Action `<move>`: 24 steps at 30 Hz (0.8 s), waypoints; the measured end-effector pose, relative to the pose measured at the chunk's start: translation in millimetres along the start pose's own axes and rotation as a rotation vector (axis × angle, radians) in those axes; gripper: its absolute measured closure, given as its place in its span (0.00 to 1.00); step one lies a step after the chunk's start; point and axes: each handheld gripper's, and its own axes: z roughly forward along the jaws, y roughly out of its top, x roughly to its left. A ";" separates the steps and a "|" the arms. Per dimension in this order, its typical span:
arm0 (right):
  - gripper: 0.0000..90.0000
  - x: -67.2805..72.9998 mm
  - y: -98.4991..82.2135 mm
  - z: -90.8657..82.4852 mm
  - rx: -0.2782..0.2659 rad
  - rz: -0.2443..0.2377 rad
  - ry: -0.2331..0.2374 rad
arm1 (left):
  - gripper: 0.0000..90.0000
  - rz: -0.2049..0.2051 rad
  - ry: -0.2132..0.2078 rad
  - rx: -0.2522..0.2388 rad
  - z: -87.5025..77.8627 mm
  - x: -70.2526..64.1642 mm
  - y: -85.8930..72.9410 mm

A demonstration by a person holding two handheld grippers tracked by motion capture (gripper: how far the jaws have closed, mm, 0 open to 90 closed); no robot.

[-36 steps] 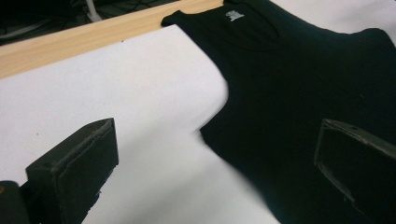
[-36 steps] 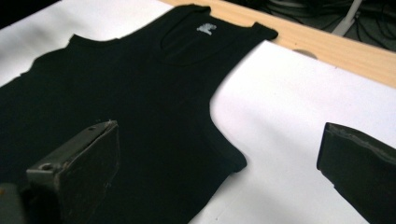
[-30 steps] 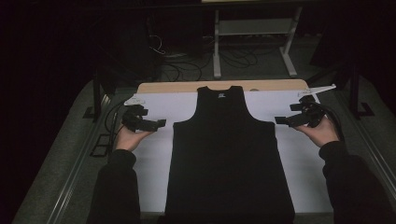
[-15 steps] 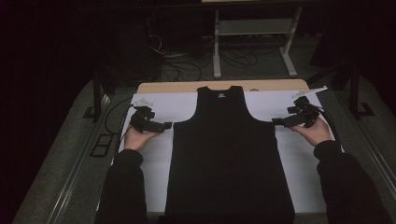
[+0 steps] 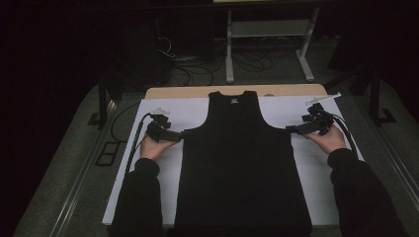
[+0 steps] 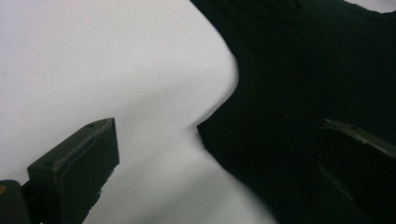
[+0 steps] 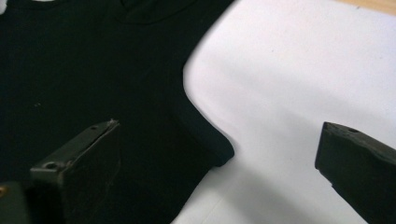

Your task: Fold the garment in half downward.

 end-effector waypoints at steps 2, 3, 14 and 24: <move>0.02 -1.1 -1.2 3.2 0.008 0.004 0.002 | 0.00 -0.007 -0.006 0.005 3.2 -0.4 -1.1; 0.03 -1.9 -1.8 5.4 0.012 0.003 0.002 | 0.00 -0.008 -0.009 0.011 5.0 -0.4 -1.7; 0.19 -2.7 -6.5 19.3 0.048 0.000 0.017 | 0.16 -0.003 -0.032 0.006 15.3 -3.6 -4.8; 0.37 2.3 -8.0 30.5 0.073 0.018 -0.010 | 0.36 0.023 0.009 0.017 18.7 -6.9 -5.0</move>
